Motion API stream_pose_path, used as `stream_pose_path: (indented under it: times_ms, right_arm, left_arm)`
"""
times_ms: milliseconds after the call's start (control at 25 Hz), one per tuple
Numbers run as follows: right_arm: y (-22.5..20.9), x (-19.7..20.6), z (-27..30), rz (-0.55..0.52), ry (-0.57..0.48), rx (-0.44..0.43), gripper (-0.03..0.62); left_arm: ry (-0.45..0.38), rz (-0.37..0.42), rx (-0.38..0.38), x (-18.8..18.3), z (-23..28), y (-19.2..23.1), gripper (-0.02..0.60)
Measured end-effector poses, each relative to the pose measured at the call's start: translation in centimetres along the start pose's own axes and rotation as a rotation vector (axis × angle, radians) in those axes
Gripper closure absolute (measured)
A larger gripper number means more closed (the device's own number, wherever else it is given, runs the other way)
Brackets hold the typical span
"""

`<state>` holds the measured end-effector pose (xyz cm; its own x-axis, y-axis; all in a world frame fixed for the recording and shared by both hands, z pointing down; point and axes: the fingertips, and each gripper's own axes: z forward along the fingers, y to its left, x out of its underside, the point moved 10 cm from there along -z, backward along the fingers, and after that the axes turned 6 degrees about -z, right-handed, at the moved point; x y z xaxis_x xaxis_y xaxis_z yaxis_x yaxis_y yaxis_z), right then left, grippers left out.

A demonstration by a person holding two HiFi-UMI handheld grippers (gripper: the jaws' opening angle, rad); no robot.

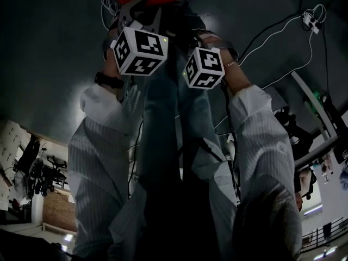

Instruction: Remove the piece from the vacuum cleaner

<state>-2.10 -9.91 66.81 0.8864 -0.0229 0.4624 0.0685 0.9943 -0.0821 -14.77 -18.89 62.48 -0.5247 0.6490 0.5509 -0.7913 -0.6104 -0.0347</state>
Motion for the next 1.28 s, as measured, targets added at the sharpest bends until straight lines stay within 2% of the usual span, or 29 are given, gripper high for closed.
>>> stream_pose_path:
  times_ms: [80,160,240,400,600,720,920,1000,1120,1280]
  right_arm:
    - [1.7,0.1,0.2,-0.065,0.018,-0.059,0.565]
    - [3.8,0.5,0.1,-0.057,0.027,-0.082,0.565]
    - [4.7,1.0,-0.8,0.06,0.01,-0.067,0.565]
    - [3.8,1.8,-4.9,0.324,-0.067,0.003,0.565]
    - [4.0,0.6,-15.0,0.604,-0.216,0.114,0.565]
    - [3.4,-1.6,-21.5,0.709,-0.332,0.181,0.563]
    - [3.7,-7.2,-31.4,0.743,-0.444,0.234,0.562]
    - [4.2,-9.4,-35.3,0.75,-0.479,0.25,0.562]
    - [4.2,-11.8,-40.4,0.756,-0.542,0.289,0.563]
    - [4.4,-14.4,-45.8,0.749,-0.632,0.352,0.562]
  left_arm:
    - [-0.001,0.007,-0.005,0.0,0.1,0.1,0.439]
    - [-0.001,0.004,-0.006,-0.1,0.0,0.3,0.439]
    - [0.002,-0.006,0.005,-0.2,-0.4,0.5,0.439]
    - [0.022,-0.059,0.015,-0.9,-2.6,0.8,0.439]
    - [-0.066,-0.231,-0.055,-4.9,-12.0,1.1,0.44]
    - [-0.131,-0.294,-0.101,-8.4,-17.9,1.6,0.453]
    - [-0.263,-0.369,-0.143,-14.0,-27.3,0.8,0.497]
    - [-0.315,-0.403,-0.16,-16.0,-31.6,-0.1,0.539]
    - [-0.379,-0.413,-0.183,-18.8,-37.1,-1.1,0.561]
    - [-0.452,-0.417,-0.216,-20.5,-42.7,-2.3,0.565]
